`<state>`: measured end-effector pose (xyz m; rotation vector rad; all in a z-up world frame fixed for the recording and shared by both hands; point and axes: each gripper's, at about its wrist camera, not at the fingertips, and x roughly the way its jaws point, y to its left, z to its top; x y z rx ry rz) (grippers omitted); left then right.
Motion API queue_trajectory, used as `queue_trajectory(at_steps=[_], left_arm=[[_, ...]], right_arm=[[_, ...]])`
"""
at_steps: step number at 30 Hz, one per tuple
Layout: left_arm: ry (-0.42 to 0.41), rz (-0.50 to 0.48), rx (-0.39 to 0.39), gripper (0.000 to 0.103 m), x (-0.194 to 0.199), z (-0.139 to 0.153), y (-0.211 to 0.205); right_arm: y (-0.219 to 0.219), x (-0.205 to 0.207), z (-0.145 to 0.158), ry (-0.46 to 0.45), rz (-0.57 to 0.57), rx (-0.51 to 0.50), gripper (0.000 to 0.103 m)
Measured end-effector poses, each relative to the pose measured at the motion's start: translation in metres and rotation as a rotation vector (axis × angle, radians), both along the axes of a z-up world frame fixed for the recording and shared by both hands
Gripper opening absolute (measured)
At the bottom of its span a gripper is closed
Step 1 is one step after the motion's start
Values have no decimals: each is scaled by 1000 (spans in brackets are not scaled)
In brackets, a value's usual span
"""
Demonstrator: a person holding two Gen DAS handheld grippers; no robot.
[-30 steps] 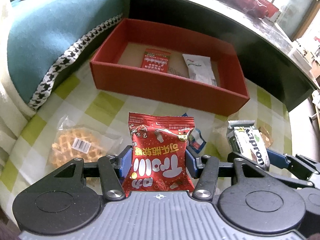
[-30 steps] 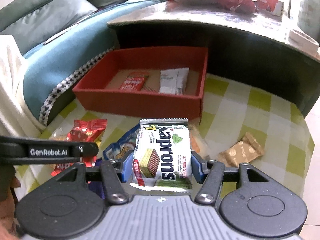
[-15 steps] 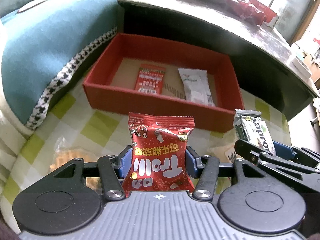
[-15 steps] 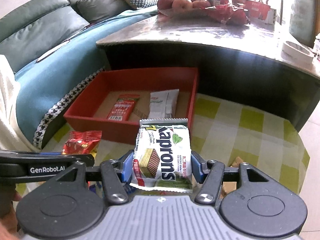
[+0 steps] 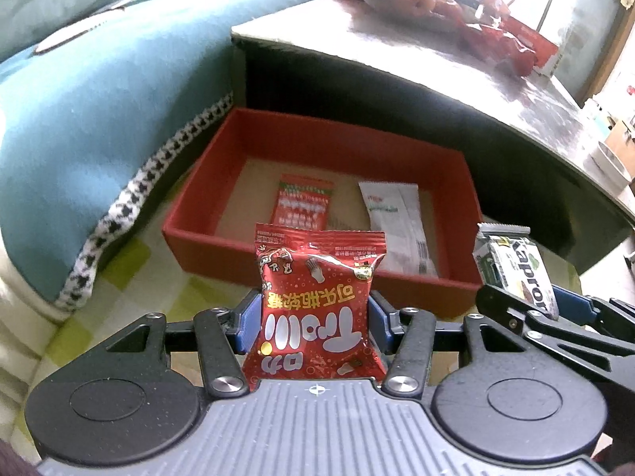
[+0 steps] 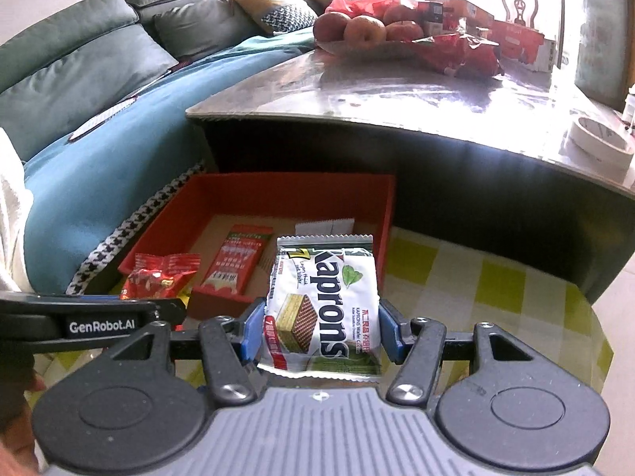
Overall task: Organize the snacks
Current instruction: 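Carry the Trolli bag and Kaprons wafer up to the red box, then lower both snacks into the red box and open both tools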
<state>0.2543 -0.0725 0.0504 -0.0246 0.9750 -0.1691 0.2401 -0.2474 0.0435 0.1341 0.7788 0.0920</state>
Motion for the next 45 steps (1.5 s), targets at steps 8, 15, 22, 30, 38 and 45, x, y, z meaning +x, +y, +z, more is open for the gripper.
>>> queue_trajectory(at_steps=[8,15,22,30,38,45], left_arm=[[-10,-1,12,62,19,1,-5],[-13,1,25,62,39,-1,-10],[-8,4,36,62,63,-8,-16],[3,13,55,62,86,-21,-17],[27,19,82,63,102,-39,-15],[33,17,92,57,107,-48,-15]], right_arm=[[-1,20,1,-8,0,-9,59],[-2,42,-4,2,-2,-7,59],[3,65,-13,15,5,4,59],[8,88,-29,43,13,14,59],[8,101,-43,70,23,23,59],[11,111,-57,100,30,27,59]])
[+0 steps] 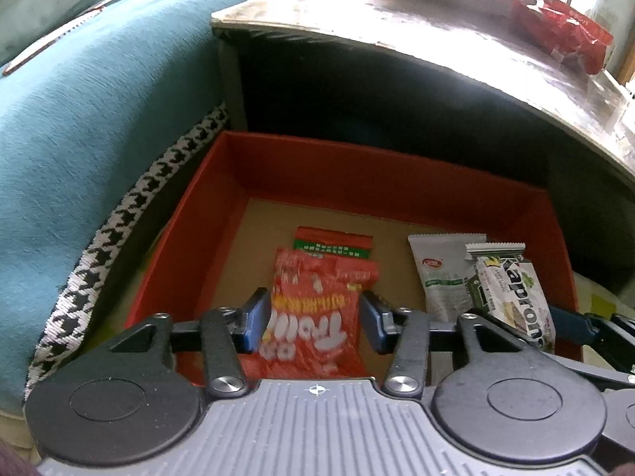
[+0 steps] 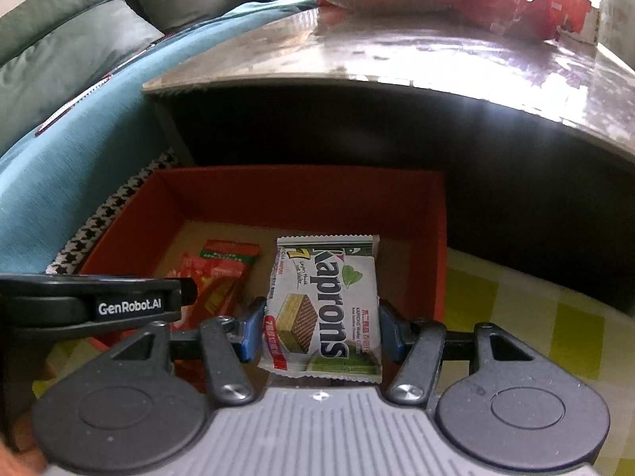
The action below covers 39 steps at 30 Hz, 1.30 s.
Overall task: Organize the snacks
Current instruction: 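Lower both snacks into the red box and open both tools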
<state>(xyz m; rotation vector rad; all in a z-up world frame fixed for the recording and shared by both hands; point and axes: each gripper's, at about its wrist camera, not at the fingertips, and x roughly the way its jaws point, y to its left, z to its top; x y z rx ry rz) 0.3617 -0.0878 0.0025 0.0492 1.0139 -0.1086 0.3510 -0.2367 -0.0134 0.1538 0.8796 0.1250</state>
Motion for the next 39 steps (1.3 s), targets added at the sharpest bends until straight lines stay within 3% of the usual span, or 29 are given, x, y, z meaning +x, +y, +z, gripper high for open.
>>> queue_trajectory(at_steps=[9,18,29,39], left_arm=[[13,26,10,63,2,-5,3],[-6,18,-16,71,-6,11,7],[-24,11,-58,74,-36,34,14],[-15,6,-53,76,-70,38,35]], right_arm=[[0,0,-3,-8,5,13,60],[-4,-15,15,-31,-6,10,60],[-4,-47,33,-51,-3,0,60],[9,-79,30,-29,53,-43,60]])
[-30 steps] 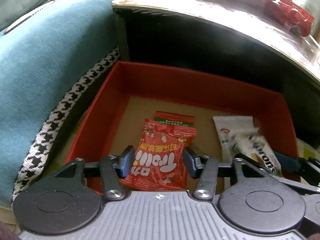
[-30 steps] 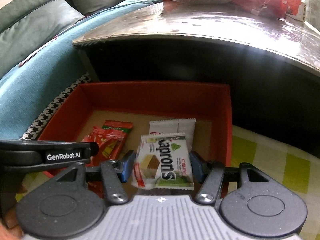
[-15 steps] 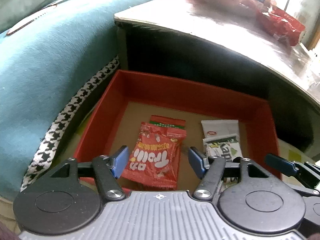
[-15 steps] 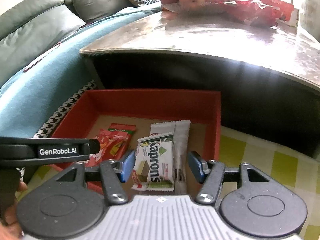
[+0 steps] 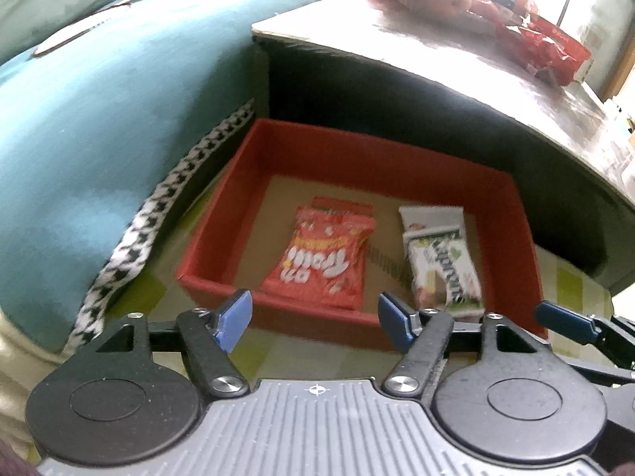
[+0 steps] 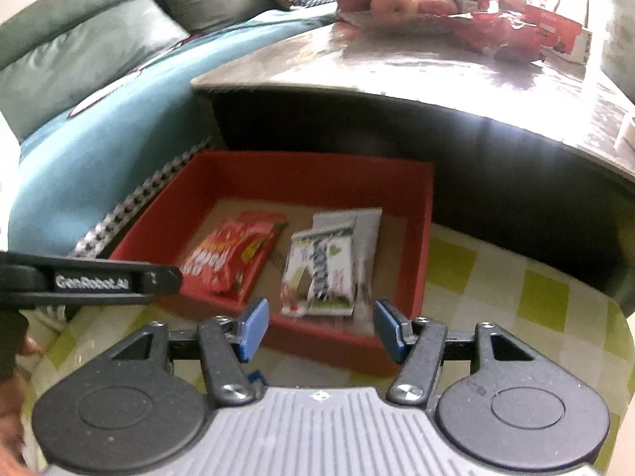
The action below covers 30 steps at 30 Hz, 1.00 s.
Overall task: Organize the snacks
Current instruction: 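Lower both snacks into the red box and open both tools, then move both tools back toward the waffle bag and dark blue pouch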
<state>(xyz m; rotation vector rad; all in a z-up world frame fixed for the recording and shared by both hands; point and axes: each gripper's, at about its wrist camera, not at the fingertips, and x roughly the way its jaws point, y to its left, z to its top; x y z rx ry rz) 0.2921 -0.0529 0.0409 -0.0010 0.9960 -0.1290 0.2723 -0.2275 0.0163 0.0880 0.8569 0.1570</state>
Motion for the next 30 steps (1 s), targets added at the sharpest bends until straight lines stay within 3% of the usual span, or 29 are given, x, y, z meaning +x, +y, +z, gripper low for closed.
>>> queue_trajectory(at_steps=[15,30], left_arm=[[85,73,27,77,-48,-16,58],[139,93,32,80,-72,-32,71]], right_arm=[[33,-30,-7,36,110,-9,60],[36,-53,-14,75,161,-16,60]])
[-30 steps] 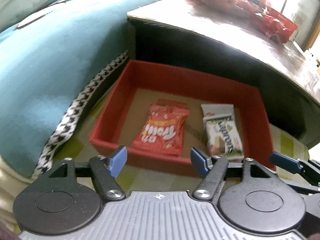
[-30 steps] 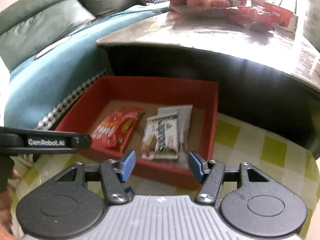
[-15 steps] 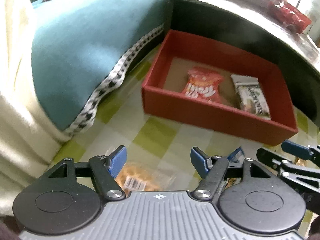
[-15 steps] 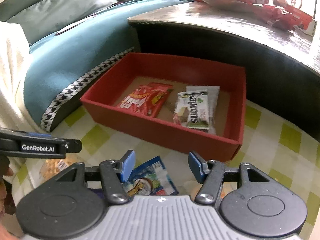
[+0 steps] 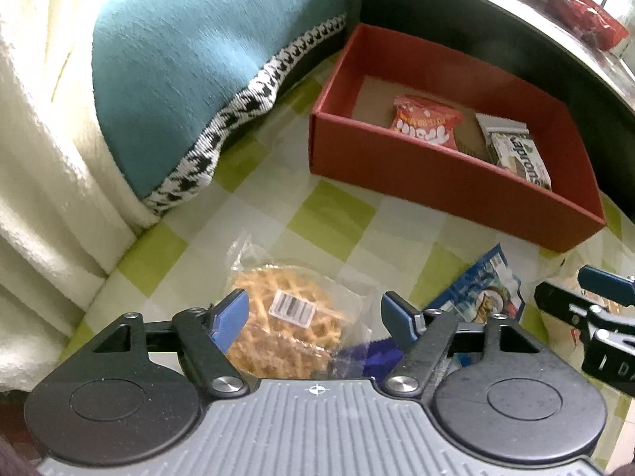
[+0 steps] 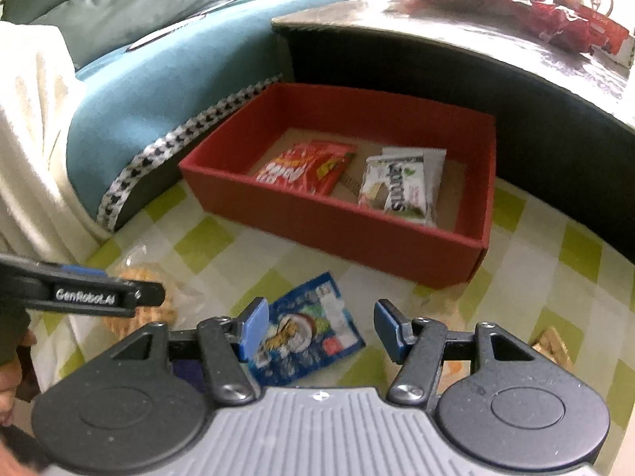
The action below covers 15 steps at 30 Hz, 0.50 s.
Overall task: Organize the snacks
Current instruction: 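Move both tools back toward the waffle bag and dark blue pouch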
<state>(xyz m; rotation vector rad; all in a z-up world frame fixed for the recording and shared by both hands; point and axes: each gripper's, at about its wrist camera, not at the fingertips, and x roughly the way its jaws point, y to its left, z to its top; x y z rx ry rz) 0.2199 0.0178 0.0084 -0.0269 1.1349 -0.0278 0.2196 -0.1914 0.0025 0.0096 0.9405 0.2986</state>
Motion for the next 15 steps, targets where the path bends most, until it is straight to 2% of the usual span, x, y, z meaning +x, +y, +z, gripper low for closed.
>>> queue_trajectory(at_steps=[10,15], left_arm=[[51,1,45,87,0,-19,1],[68,7,88,97,4,-29,3]], right_arm=[[8,-6,-5,22,40,-7,61],[14,-7,-9,32,62,-10,61]])
